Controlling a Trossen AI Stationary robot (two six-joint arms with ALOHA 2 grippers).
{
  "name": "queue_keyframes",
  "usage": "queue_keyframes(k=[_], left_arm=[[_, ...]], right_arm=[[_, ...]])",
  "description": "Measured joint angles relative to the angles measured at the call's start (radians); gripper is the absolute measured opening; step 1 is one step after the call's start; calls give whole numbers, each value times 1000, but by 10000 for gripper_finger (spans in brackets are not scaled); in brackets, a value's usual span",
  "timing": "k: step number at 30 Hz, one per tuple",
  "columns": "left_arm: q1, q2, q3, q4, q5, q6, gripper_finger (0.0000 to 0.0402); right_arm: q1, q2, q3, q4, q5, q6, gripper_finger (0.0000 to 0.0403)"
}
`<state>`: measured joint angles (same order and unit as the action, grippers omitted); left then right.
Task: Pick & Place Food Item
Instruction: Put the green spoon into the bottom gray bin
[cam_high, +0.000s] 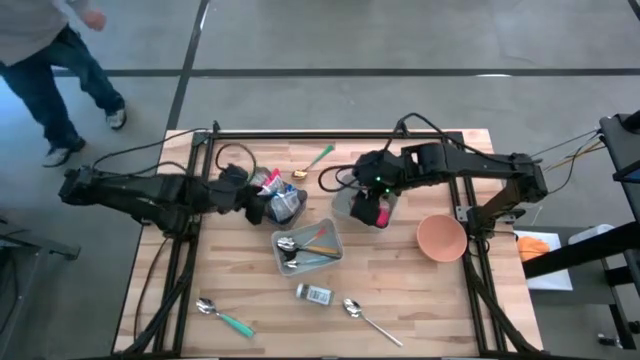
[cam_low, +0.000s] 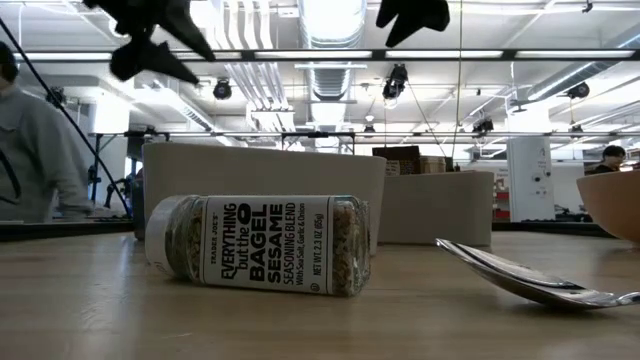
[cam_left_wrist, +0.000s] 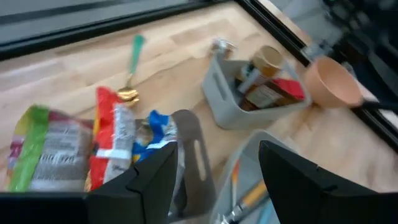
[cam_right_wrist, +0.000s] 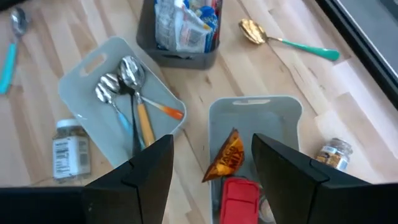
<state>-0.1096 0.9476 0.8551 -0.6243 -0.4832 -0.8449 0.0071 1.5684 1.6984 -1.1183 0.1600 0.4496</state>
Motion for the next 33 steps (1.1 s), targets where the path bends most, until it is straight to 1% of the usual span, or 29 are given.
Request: queue_keyframes(k=[3,5,7,11,13,18,23,26,30,33], left_arm=[[101,41,97,-51,122,129,230],[190,89,165,-86,186,213,230],[293,147,229,-103,274,284,230],[465,278,313,-129,479,379,230],[510,343,346,-144,525,417,230],[545,526,447,-156,527,524,230],[571,721,602,-170,522,570,230],[592,829,698,-201,521,590,230],[622,947,799,-254,521,628,230],[641,1018,838,-298,521,644,230]], right_arm=[[2,-1,20,0,-1,23,215],[2,-1,34,-1,-3,45,215],[2,-1,47,-3,-3,53,215],[3,-8,60,-14,-2,49,215],[3,-12,66,-28,-3,49,215],[3,-24,69,-92,0,4,215],[2,-35,67,-144,0,-55,215],[1,-47,67,-156,0,-61,215],[1,-72,66,-160,0,-65,215],[1,-100,66,-162,0,-66,215]])
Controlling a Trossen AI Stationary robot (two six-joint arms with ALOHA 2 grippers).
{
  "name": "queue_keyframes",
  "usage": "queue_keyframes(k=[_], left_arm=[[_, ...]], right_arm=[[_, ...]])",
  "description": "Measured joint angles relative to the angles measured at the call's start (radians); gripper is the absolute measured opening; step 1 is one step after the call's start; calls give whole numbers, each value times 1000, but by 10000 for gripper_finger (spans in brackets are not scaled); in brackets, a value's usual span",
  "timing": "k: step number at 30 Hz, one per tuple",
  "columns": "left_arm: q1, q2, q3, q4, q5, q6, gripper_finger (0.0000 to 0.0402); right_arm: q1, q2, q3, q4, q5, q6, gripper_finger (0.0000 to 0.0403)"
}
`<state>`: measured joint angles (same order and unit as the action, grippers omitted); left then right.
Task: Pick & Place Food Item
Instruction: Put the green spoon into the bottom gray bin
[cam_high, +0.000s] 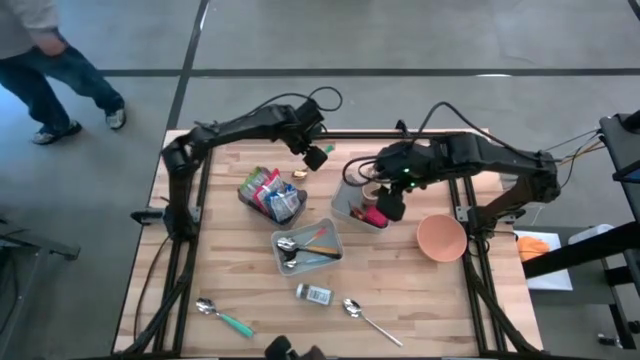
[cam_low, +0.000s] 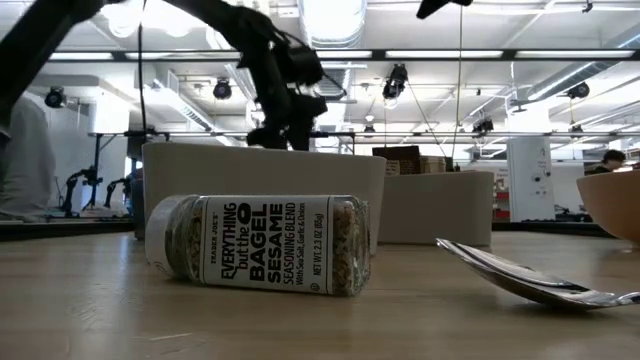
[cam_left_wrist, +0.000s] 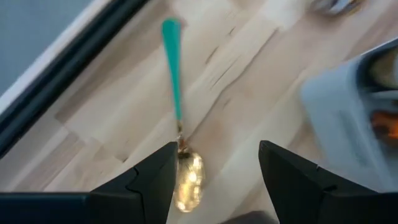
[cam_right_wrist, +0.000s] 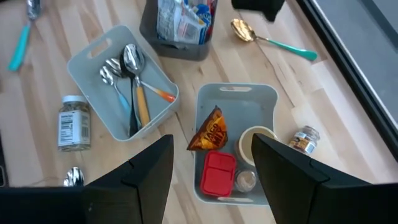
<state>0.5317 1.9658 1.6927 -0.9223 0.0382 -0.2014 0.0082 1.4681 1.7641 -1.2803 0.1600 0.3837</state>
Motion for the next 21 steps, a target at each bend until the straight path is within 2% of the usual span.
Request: queue_keyframes(k=[11,17,21], left_arm=[[25,140,6,-9,50,10,230],[52,192,56,-12,104,-75,230],[80,245,134,-83,115,-160,229]], right_arm=[[0,-78,-1,3,0,5,215],[0,-78,-2,4,0,3,215],[0,-74,-2,0,0,3,215]])
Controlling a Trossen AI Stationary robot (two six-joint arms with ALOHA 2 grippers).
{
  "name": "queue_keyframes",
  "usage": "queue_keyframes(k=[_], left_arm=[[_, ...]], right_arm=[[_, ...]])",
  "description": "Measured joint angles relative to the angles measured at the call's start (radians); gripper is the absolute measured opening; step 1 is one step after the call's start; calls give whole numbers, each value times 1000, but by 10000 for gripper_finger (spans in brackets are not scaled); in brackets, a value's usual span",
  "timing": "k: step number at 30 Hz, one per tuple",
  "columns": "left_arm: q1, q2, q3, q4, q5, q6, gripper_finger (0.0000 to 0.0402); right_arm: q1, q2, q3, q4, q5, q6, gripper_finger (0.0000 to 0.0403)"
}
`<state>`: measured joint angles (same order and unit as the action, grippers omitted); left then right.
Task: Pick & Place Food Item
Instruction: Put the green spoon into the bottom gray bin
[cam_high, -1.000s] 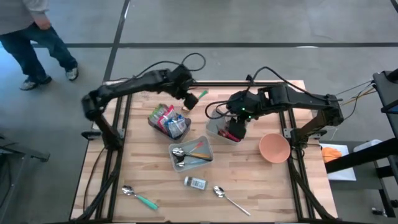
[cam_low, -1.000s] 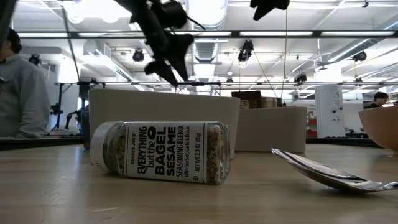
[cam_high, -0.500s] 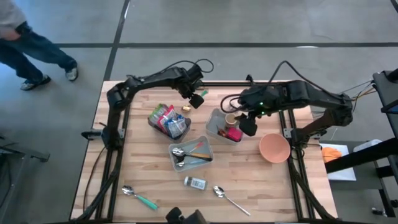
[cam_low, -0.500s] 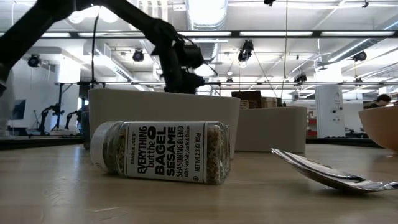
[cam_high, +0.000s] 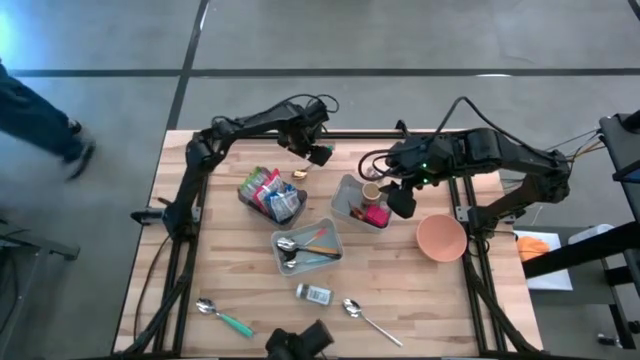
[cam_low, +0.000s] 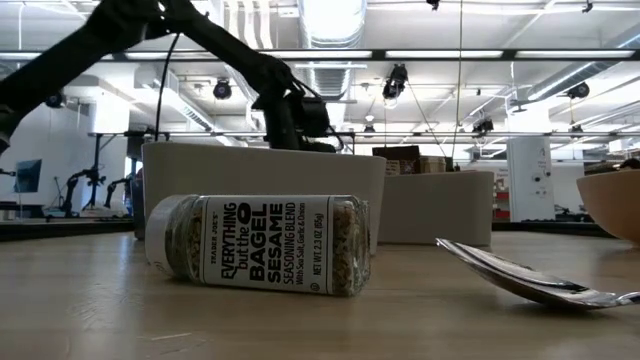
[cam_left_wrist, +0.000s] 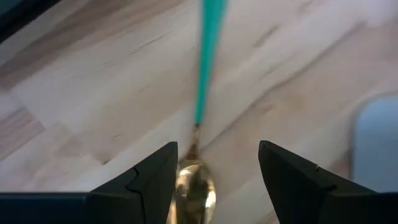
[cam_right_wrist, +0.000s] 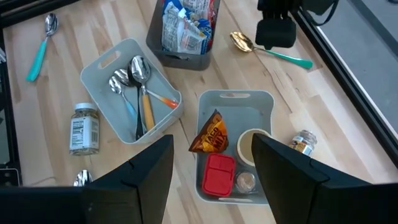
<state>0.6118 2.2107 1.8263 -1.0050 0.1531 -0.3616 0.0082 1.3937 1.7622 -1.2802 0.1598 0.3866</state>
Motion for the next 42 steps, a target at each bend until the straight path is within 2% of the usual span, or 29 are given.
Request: queue_keyframes(k=[6,11,15,23,38,42], left_arm=[[32,93,145,-157,14,-38,202],[54,171,242,-217,62,13,169],[60,227,298,-272,127,67,159],[58,256,308,-326,67,104,158],[44,287,309,-332,79,59,157],[45,288,309,-336,82,51,121]], right_arm=[[0,-3,-1,-1,0,6,215],[0,-10,-1,0,-1,6,215],[0,-16,-1,-2,-2,15,215],[0,-28,-1,-3,-3,38,215],[8,-42,-1,-4,-12,82,215],[7,-48,-1,-3,-11,93,215]])
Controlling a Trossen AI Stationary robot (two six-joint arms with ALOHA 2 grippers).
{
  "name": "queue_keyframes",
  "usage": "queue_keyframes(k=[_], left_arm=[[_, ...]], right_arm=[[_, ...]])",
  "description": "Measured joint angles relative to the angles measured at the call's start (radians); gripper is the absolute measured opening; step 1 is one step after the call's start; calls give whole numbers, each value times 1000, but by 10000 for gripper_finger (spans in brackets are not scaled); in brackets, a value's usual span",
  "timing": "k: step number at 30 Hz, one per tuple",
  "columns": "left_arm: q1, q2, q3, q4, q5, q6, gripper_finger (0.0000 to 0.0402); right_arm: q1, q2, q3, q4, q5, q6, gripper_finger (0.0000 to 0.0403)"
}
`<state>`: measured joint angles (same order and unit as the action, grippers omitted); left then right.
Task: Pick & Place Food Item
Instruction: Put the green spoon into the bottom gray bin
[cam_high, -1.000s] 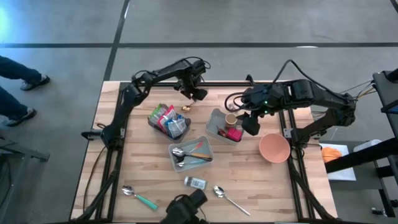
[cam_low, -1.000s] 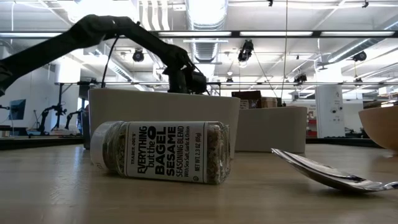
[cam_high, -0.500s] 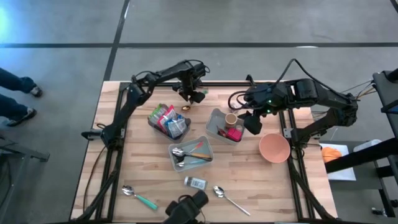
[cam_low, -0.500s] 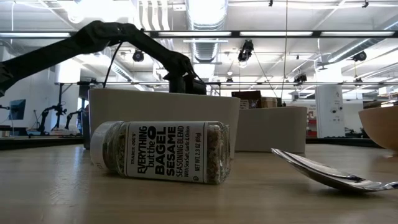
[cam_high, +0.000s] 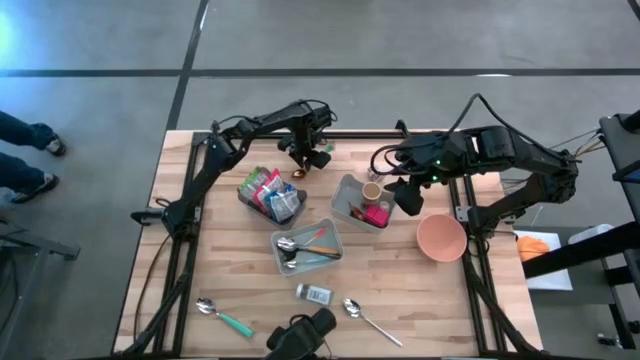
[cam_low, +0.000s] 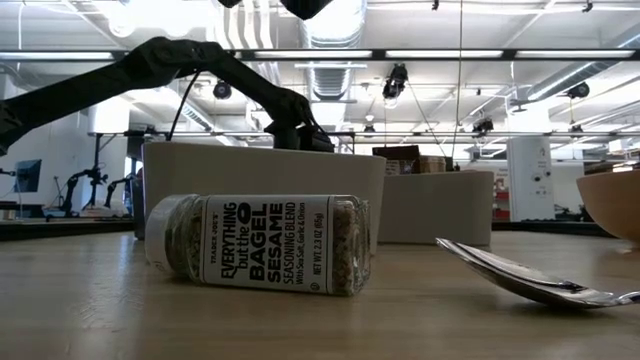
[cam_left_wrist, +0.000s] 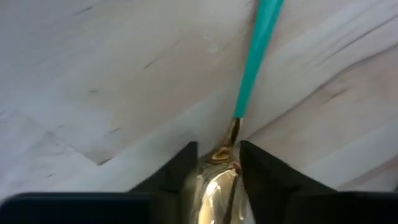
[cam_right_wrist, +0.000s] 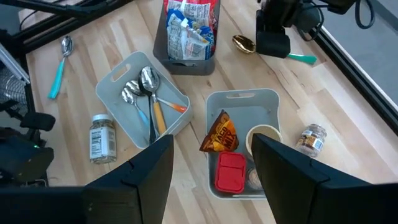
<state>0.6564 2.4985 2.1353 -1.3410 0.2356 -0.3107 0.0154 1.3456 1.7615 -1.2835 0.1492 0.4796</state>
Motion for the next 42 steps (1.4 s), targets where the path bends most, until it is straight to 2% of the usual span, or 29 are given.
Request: queue_keyframes(k=[4,6,14,24,29,36,42], left_arm=[[2,1,0,0,8,0,30],[0,1,0,4,14,-1,12],[0,-10,0,-37,15,26,1],[-28,-141,0,-135,14,224,0],[-36,-197,0,-149,-8,269,0],[-40,-210,-4,-170,-37,273,0],[-42,-211,-72,-86,-45,122,2]], right_arm=[[0,-4,0,0,0,15,215],[0,-7,0,0,0,18,215],[14,-14,0,0,5,29,215],[18,-15,0,-1,10,26,215],[18,-15,0,-2,10,26,215],[21,-15,0,-1,11,37,215],[22,-15,0,0,10,42,215]])
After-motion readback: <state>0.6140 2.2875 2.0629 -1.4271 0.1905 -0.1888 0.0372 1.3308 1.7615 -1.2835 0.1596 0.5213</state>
